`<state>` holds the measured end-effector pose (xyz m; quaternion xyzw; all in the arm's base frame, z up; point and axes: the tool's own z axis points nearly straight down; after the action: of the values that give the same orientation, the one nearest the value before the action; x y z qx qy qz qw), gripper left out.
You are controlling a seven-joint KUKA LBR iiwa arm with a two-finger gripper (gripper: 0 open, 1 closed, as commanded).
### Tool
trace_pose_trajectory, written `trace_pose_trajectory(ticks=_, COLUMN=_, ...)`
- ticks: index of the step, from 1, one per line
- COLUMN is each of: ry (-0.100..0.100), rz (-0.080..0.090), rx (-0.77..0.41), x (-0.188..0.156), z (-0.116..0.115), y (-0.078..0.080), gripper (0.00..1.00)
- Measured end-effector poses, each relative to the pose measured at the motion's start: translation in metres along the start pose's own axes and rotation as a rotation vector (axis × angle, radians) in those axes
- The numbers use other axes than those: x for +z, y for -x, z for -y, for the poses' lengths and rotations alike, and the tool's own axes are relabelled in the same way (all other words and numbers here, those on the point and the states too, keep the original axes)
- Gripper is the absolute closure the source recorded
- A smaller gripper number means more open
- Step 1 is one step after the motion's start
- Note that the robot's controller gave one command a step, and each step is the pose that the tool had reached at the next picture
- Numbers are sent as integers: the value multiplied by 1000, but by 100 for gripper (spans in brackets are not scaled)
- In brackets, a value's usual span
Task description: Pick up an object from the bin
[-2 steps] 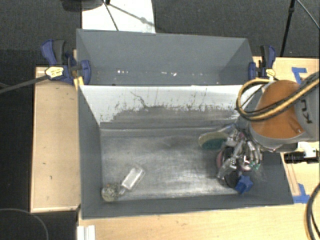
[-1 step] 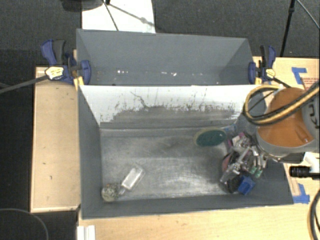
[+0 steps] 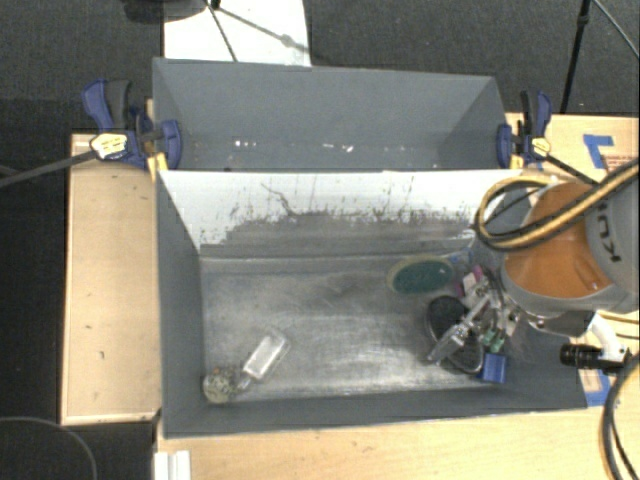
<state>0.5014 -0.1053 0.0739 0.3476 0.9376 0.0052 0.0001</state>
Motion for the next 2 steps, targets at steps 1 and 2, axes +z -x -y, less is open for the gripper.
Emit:
trace_pose_trajectory(ticks=1, ry=19, rz=-6, rx=256, x=-1, z=-4, y=4, gripper=0)
trace_pose_trajectory(ticks=2, ry=18, rz=-6, rx=254, x=-1, z=-3, y=4, gripper=100)
